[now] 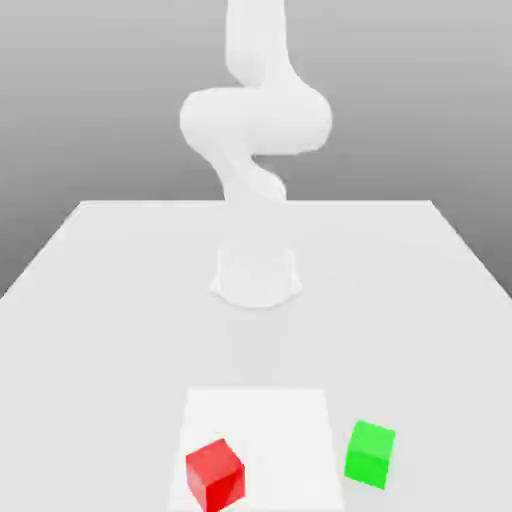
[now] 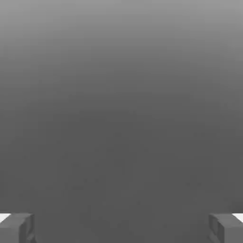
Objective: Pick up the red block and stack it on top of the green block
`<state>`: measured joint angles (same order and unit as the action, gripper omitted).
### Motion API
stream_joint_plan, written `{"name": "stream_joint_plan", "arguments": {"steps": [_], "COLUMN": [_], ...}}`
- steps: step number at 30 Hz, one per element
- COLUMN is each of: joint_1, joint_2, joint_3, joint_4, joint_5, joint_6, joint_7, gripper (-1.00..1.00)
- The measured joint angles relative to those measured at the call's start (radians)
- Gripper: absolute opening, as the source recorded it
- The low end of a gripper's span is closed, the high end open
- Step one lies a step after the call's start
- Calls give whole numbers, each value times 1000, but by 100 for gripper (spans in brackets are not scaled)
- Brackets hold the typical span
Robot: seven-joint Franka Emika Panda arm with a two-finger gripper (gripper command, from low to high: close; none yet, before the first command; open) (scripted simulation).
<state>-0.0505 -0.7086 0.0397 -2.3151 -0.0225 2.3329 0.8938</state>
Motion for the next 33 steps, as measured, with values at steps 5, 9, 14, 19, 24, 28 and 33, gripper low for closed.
{"name": "stream_joint_plan", "arguments": {"steps": [5,9,14,19,24,28,33], "joint_1": [-96,-157,-208,-229,-230,-219,-194], "joint_2": [188,335,518,695,861,997,1093], "joint_3": [74,118,145,136,131,114,82], "joint_4": [-31,-54,-84,-114,-147,-146,-132], "joint_5": [-51,-94,-142,-158,-101,-93,-124], "joint_6": [67,118,182,249,322,415,494], "joint_7": [196,350,539,704,818,868,895], "gripper": [0,0,0,0,0,0,-100]}}
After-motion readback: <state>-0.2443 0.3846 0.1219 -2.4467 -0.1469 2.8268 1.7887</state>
